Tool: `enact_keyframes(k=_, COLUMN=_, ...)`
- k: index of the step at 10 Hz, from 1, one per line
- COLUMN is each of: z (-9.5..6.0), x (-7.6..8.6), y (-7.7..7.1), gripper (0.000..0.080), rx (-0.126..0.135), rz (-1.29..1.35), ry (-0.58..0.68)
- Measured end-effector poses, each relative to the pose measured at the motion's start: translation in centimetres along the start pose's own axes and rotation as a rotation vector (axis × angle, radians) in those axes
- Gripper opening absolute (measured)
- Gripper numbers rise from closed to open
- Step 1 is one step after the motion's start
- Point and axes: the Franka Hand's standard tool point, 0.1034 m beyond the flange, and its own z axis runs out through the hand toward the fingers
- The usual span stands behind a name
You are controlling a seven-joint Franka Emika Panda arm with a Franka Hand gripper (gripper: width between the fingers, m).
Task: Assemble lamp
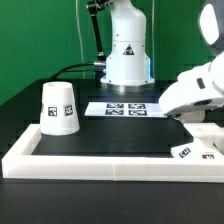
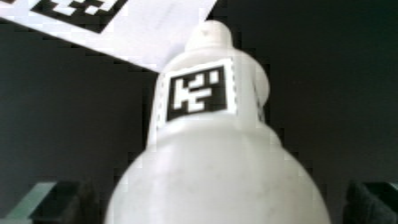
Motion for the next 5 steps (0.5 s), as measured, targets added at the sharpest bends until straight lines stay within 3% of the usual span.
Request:
enact_keyframes(k=4, z=0.5, x=0.19, y=0.52, gripper=0.0699, rx=0.008, rz=0.002, ry=0.004)
enact_keyframes(k=5, z=0.94, x=0.17, y=0.5, gripper=0.0571, rx=0.008, rz=0.001, ry=0.002)
